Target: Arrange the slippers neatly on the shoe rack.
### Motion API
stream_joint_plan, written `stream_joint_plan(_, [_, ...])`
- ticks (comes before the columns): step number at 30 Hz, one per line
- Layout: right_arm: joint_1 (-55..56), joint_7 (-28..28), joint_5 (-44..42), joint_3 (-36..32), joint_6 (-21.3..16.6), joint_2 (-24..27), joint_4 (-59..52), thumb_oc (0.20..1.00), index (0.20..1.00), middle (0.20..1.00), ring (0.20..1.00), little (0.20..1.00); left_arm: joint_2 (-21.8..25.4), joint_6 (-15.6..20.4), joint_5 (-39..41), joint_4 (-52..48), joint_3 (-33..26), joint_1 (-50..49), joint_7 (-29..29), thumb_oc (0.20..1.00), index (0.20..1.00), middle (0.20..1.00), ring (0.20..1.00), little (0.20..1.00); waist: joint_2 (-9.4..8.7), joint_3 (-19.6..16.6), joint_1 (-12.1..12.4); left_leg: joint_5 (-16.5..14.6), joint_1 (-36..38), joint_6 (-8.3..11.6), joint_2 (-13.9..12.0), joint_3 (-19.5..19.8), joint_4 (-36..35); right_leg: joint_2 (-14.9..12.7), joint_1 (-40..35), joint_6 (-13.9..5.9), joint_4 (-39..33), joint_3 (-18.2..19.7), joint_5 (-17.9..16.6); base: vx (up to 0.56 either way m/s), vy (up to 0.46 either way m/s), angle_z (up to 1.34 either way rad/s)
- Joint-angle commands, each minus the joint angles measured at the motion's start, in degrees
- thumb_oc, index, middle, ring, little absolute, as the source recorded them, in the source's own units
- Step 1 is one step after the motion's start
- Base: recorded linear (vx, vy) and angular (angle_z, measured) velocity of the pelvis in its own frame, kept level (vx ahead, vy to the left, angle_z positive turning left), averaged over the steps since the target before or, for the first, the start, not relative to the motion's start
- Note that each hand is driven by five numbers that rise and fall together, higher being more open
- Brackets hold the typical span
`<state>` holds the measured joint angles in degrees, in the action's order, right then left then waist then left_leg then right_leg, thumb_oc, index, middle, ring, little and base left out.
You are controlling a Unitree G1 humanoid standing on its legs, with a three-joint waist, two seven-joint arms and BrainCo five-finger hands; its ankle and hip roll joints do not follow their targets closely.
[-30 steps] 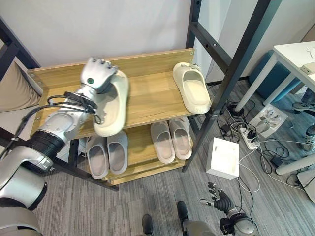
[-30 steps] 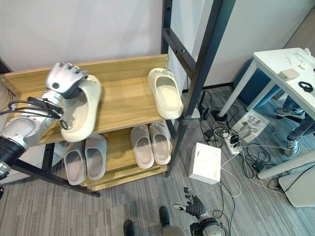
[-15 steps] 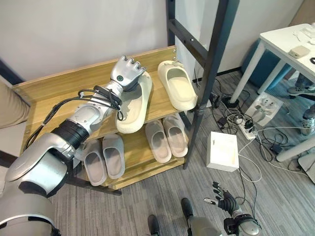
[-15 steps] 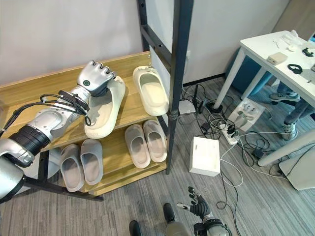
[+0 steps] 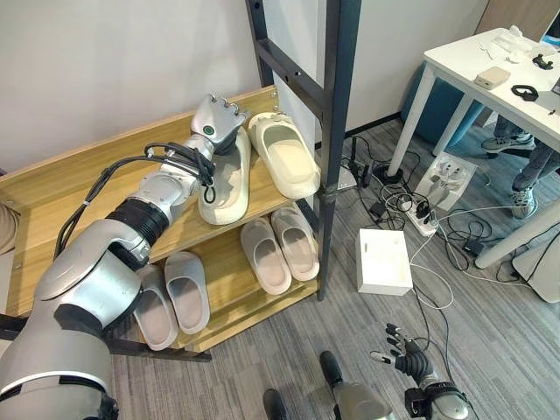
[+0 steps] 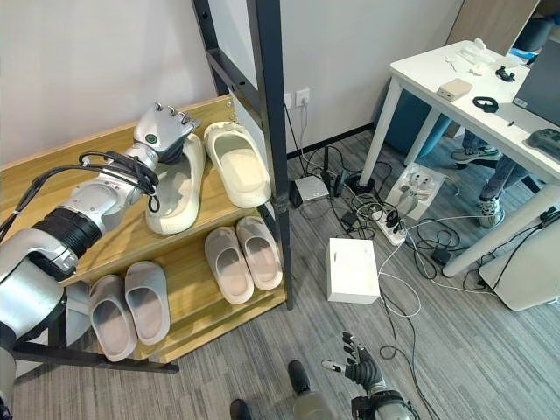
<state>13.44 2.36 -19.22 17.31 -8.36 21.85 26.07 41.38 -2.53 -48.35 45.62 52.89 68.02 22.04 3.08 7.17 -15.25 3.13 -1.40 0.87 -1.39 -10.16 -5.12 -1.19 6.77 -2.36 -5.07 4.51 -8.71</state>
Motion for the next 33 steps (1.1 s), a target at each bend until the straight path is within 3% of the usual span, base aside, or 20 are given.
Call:
stream_joint_plan(1, [0.46,-0.13,-1.32,-2.06,-1.62,1.01,-2.29,1.000,1.000,1.000,1.000,1.000,1.18,-2.57,1.23,3.20,-1.56,10.05,0.66,1.000,1.000,1.000,1.000,1.000,-0.09,-0.48,0.37,-10.63,5.24,-0.89,0.80,2.03,0.12,-0.25,-7.65,-3.82,0.07,-3.77,12.96,-0.01,-0.016,0.05])
stream_joint_plan(6, [-0.86,-0.26,-0.95,-1.49,-1.17,-0.04,-1.34,1.000,1.000,1.000,1.000,1.000,3.12,-1.74,1.25,-7.37,-4.58,8.24,-0.54,1.000,1.000,1.000,1.000,1.000,-0.46,-0.33,2.39,-10.32,5.23,-0.91,1.14,4.17,0.12,-0.42,-8.67,-3.64,0.07,-5.99,13.47,-0.04,-0.014,0.28])
stream_joint_plan(11, [-1.60,-0.21,-0.77,-1.52,-0.68,-1.26,-1.05,1.000,1.000,1.000,1.000,1.000,4.76,0.00,3.76,-18.35,-11.35,1.70,-2.10,1.000,1.000,1.000,1.000,1.000,-0.96,-0.34,4.14,-10.00,4.93,-0.97,1.43,5.70,0.12,-0.64,-9.16,-3.39,0.07,-7.53,13.64,-0.03,-0.001,0.18])
stream_joint_plan(13, [-2.32,0.01,0.13,-1.52,0.06,-2.55,-0.46,1.000,1.000,1.000,1.000,1.000,2.30,1.98,12.81,-21.87,-19.87,-6.67,-2.47,1.000,1.000,1.000,1.000,1.000,-1.43,-0.17,5.21,-9.54,4.78,-1.07,1.64,6.53,0.12,-0.74,-9.49,-3.04,0.07,-8.32,13.59,-0.03,0.004,0.15])
stream_joint_plan(14, [-2.30,0.01,0.12,-1.49,0.06,-2.52,-0.45,1.000,1.000,1.000,1.000,1.000,2.31,1.97,12.81,-21.91,-19.92,-6.76,-2.50,1.000,1.000,1.000,1.000,1.000,-1.37,-0.28,5.16,-9.73,4.81,-1.05,1.63,6.59,0.12,-0.73,-9.54,-3.09,0.07,-8.33,13.75,-0.02,0.004,0.16])
stream_joint_plan(15, [-2.45,0.08,0.82,-1.57,0.58,-3.01,-0.23,1.000,1.000,1.000,1.000,1.000,0.28,3.44,19.04,-22.83,-23.60,-10.59,-2.87,1.000,1.000,1.000,1.000,1.000,-1.57,-0.24,5.51,-9.44,4.69,-1.11,1.72,6.73,0.12,-0.79,-9.51,-2.94,0.07,-8.56,13.60,-0.01,0.018,0.24])
stream_joint_plan(16, [-2.62,0.07,1.72,-1.56,1.52,-3.85,-0.25,1.000,1.000,1.000,1.000,1.000,-4.17,6.83,33.33,-24.30,-28.57,-17.17,-3.59,1.000,1.000,1.000,1.000,1.000,-1.71,-0.33,6.03,-9.27,4.60,-1.21,1.80,7.04,0.12,-0.87,-9.53,-2.77,0.07,-8.95,13.58,-0.01,0.017,0.19])
stream_joint_plan(18, [-2.67,0.17,1.96,-1.55,1.74,-4.09,-0.21,1.000,1.000,1.000,1.000,1.000,-5.47,7.88,38.15,-25.21,-29.58,-19.39,-3.88,1.000,1.000,1.000,1.000,1.000,-1.72,-0.46,6.20,-9.37,4.61,-1.27,1.85,7.24,0.12,-0.83,-9.58,-2.76,0.07,-9.00,13.71,0.01,0.015,0.10])
stream_joint_plan(22, [-2.73,0.41,2.36,-1.68,3.17,-4.43,-1.60,1.000,1.000,1.000,1.000,1.000,-11.20,12.86,68.12,-30.43,-30.37,-29.28,-9.91,1.000,1.000,1.000,1.000,1.000,-1.84,-0.52,6.66,-9.02,4.34,-1.51,1.96,7.64,0.12,-1.01,-9.55,-2.67,0.07,-9.67,13.43,-0.01,0.025,0.15])
stream_joint_plan(24, [-2.73,0.38,2.53,-1.44,3.40,-4.21,-1.69,1.000,1.000,1.000,1.000,1.000,-11.55,12.78,72.06,-31.07,-29.68,-30.26,-11.06,1.000,1.000,1.000,1.000,1.000,-1.84,-0.63,6.68,-8.98,4.29,-1.53,1.98,7.63,0.12,-1.05,-9.49,-2.69,0.07,-9.75,13.37,-0.01,0.023,0.07])
stream_joint_plan(25, [-2.69,0.21,2.69,-1.00,3.80,-4.04,-1.78,1.000,1.000,1.000,1.000,1.000,-11.53,12.35,77.66,-31.73,-28.51,-30.99,-12.61,1.000,1.000,1.000,1.000,1.000,-1.91,-0.90,6.64,-8.96,4.20,-1.57,2.02,7.65,0.12,-1.10,-9.45,-2.77,0.07,-9.80,13.27,0.00,0.000,0.00])
stream_joint_plan(29, [-2.58,0.12,2.79,-0.34,4.14,-3.92,-1.63,1.000,1.000,1.000,1.000,1.000,-12.29,11.99,83.89,-31.83,-27.21,-31.00,-14.28,1.000,1.000,1.000,1.000,1.000,-1.93,-1.21,6.37,-9.03,4.17,-1.59,2.05,7.52,0.12,-1.15,-9.43,-2.87,0.07,-9.77,13.19,0.00,0.000,0.00])
stream_joint_plan(30, [-2.50,-0.02,2.68,0.18,4.29,-3.98,-1.53,1.000,1.000,1.000,1.000,1.000,-14.23,11.96,88.13,-31.91,-26.97,-31.48,-15.25,1.000,1.000,1.000,1.000,1.000,-1.93,-1.41,6.01,-9.14,4.22,-1.57,2.01,7.21,0.12,-1.15,-9.40,-2.95,0.07,-9.57,13.19,0.00,0.000,0.00])
stream_joint_plan(33, [-2.26,-0.04,2.54,0.85,4.37,-4.21,-1.22,1.000,1.000,1.000,1.000,1.000,-16.70,12.13,90.76,-31.26,-26.42,-30.74,-14.95,1.000,1.000,1.000,1.000,1.000,-1.99,-1.70,5.59,-9.20,4.35,-1.61,1.97,6.83,0.12,-1.16,-9.38,-2.97,0.07,-9.29,13.18,0.00,0.004,-0.01])
